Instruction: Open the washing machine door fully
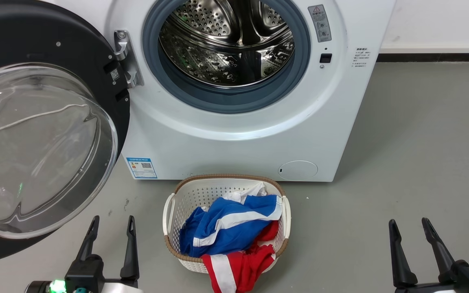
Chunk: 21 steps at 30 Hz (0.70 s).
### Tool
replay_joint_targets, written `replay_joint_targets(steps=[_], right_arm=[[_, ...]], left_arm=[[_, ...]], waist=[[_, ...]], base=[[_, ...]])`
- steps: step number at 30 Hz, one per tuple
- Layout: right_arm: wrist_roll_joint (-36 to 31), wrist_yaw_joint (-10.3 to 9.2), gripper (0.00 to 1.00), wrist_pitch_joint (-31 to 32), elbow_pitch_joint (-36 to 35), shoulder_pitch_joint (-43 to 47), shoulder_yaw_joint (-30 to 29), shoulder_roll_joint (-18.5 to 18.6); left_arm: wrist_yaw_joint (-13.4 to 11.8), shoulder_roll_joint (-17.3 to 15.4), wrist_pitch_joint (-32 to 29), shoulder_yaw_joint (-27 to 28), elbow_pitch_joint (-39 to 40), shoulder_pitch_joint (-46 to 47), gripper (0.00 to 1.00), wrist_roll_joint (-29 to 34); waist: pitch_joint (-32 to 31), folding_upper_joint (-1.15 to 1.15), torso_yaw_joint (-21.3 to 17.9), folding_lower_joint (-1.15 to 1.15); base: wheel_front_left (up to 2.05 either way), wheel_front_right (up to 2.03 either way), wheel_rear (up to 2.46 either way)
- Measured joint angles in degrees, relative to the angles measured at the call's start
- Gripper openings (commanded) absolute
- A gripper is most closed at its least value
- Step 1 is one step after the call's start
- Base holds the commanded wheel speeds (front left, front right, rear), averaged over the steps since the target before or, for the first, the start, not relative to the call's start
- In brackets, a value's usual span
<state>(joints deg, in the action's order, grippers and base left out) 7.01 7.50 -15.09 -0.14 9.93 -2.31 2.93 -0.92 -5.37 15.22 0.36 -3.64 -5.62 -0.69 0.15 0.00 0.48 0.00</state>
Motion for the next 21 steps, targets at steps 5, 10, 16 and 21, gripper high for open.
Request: replay_joint_targets(steps=[5, 10, 16, 21], right_arm=[[0.0, 0.00, 0.00, 0.0, 0.5, 0.1, 0.0, 0.0], [0.5, 0.00, 0.00, 0.1, 3.0, 0.6, 0.2, 0.0], [7.6, 0.00, 0.00, 1.4, 3.8, 0.3, 0.4, 0.1], [13.4, 0.00, 0.00, 2.5, 4.6, -0.7, 0.6, 0.3]], left_arm=[[-0.6, 0.2, 0.0, -0.1, 0.0, -0.1, 0.00, 0.1], [-0.6, 0.7, -0.2, -0.2, -2.9, -1.0, 0.00, -0.4], [0.0, 0.8, -2.3, 0.5, -4.0, -0.7, 0.00, -7.5], [0.6, 0.9, -3.5, 0.8, -4.3, 0.1, 0.00, -13.5]], waist=[[-0.2, 0.00, 0.0, 0.00], [-0.2, 0.00, 0.0, 0.00], [-0.2, 0.00, -0.1, 0.00], [-0.1, 0.00, -0.1, 0.00]], base=[[0.00, 0.00, 0.00], [0.00, 0.00, 0.00], [0.00, 0.00, 0.00], [0.00, 0.00, 0.00]])
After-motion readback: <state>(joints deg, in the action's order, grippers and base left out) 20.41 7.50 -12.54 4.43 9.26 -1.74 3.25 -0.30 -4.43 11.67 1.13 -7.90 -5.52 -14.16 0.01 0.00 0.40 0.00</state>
